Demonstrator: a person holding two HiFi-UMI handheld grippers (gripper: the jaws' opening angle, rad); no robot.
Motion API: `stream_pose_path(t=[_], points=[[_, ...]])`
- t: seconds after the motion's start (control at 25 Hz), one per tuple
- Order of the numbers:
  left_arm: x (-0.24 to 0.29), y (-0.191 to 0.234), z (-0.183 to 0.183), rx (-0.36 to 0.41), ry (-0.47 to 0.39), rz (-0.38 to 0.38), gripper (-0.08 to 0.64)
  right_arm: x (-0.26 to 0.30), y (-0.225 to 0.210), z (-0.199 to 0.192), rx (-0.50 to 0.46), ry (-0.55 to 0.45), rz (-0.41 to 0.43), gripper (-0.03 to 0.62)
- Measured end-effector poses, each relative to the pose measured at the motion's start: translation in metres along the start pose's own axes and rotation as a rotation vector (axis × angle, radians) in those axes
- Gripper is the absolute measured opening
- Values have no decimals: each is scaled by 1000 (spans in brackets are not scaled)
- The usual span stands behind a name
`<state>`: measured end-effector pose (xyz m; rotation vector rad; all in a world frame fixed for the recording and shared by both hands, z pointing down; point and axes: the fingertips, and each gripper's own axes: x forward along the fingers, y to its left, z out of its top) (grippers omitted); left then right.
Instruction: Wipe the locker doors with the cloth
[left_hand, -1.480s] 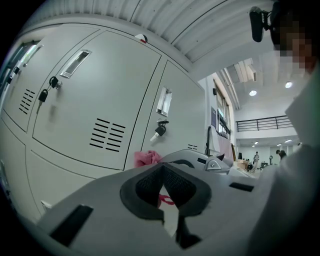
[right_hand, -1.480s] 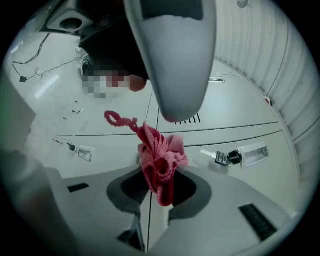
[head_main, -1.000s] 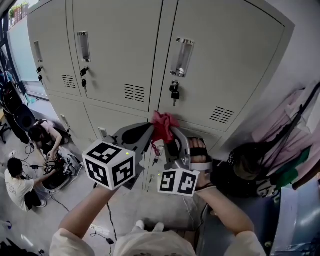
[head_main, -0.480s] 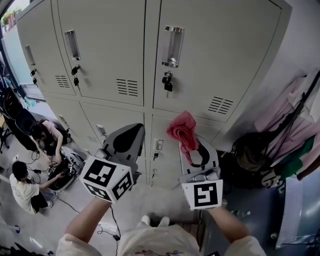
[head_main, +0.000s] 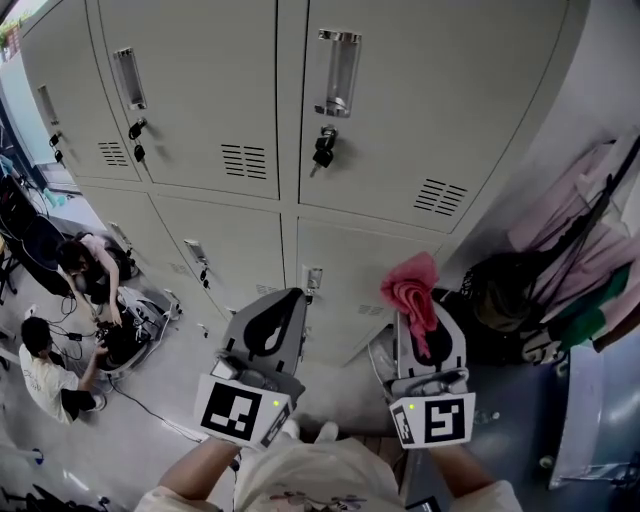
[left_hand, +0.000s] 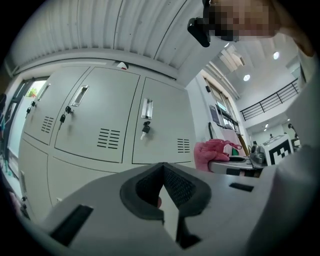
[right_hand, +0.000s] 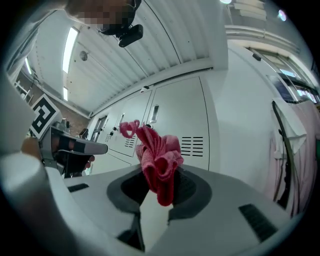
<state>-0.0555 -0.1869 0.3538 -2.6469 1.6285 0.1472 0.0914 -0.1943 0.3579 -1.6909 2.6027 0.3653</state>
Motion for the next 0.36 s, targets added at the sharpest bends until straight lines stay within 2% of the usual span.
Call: stream_pose_path(t=[0.2, 0.36], points=[[-15, -16, -20, -31, 29, 30, 5, -29, 2, -9, -11, 2, -33, 95], [-25, -38, -37, -70, 42, 5, 5, -52, 6, -26, 67, 46, -41, 95]])
